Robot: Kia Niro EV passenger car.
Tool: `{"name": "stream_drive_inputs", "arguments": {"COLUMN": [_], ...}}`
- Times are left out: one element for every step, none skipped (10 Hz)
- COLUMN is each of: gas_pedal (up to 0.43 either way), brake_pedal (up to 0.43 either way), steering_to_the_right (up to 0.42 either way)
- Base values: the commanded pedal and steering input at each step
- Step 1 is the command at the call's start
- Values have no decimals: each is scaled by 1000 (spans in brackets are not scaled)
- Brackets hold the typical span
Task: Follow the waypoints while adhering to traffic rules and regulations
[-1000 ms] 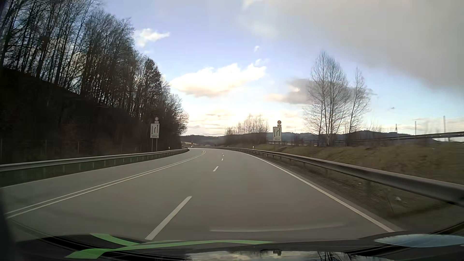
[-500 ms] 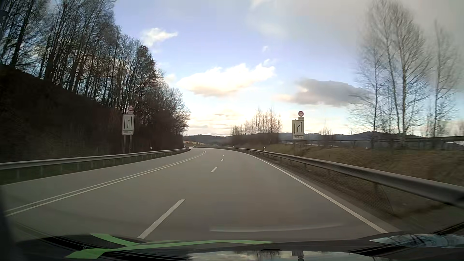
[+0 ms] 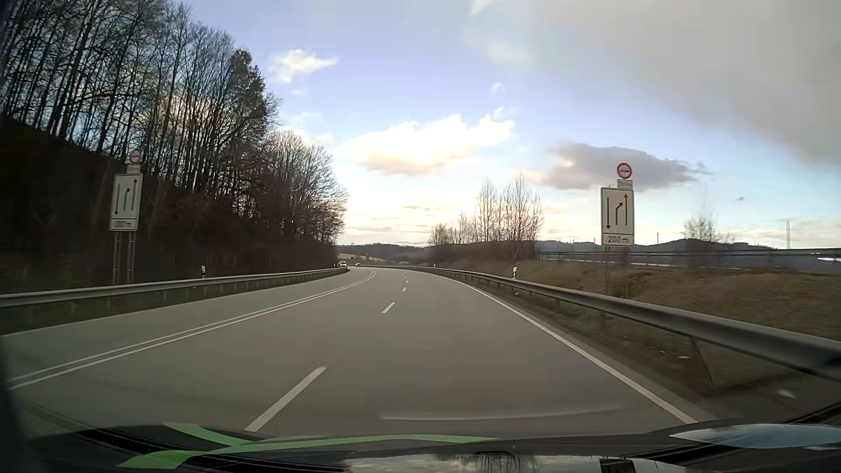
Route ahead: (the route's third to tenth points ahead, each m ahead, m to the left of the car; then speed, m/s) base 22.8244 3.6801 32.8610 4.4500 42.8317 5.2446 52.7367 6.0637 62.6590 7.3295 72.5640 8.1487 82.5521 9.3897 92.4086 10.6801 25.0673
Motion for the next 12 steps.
{"name": "stream_drive_inputs", "arguments": {"gas_pedal": [130,130,130,130,130,130,130,130,130,130,130,130], "brake_pedal": [0,0,0,0,0,0,0,0,0,0,0,0], "steering_to_the_right": [-19,-19,-19,-19,-19,-19,-19,-19,-19,-18,-16,-15]}}
